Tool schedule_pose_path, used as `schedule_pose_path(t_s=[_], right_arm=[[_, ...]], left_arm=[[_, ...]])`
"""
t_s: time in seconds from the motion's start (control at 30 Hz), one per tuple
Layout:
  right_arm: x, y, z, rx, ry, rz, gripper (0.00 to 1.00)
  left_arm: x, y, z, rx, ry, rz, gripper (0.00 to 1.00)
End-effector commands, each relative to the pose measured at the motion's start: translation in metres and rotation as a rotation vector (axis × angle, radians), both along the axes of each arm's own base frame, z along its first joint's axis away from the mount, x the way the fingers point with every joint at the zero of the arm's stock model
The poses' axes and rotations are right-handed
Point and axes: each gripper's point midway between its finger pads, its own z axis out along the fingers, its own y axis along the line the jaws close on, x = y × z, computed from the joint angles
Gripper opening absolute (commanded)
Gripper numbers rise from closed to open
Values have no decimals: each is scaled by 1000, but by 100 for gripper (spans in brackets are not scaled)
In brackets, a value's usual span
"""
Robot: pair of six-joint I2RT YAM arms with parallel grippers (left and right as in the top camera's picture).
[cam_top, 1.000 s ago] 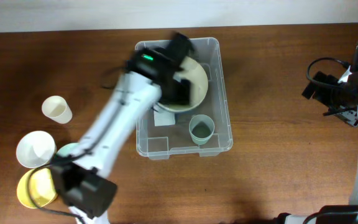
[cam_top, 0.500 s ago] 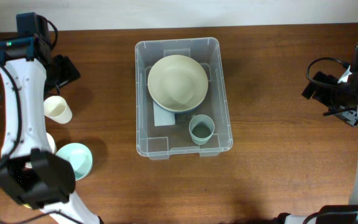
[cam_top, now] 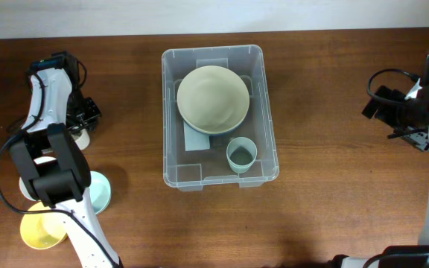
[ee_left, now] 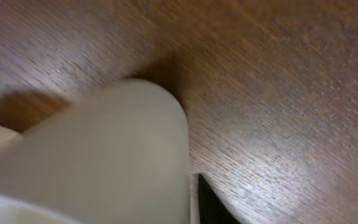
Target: Pack container
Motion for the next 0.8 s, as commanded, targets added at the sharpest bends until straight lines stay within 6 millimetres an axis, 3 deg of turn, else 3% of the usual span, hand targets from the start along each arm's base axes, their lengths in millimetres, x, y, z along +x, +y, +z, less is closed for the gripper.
schedule_pose_path(t_s=[0.0,0.13,0.23,0.3,0.4,0.47,0.57,0.67,0.73,0.77], right_arm=[[1,-1,-1,0,2,4,99],[1,-1,-1,0,2,4,99],[1,-1,-1,0,2,4,99],[1,-1,-1,0,2,4,99],[1,-1,-1,0,2,4,99],[1,-1,-1,0,2,4,99],[1,-1,-1,0,2,4,99],[0,0,-1,0,2,4,99],[0,0,-1,0,3,4,99],[0,0,-1,0,3,4,99]], left_arm=[[3,3,12,8,-38,5,1],[7,-4,30,17,-76,-12,1],[13,-24,65,22,-158,-56,0],[18,-51,97,-17,-241,-101,0],[18,-107,143,-107,-367,-194,0],[11,-157,182,-127,-465,-300,1],[-2,-218,214,-148,-556,-444,1],[-17,-276,223,-195,-590,-571,1],[-37,-328,219,-241,-578,-675,1],[-43,-344,217,-254,-574,-712,1]])
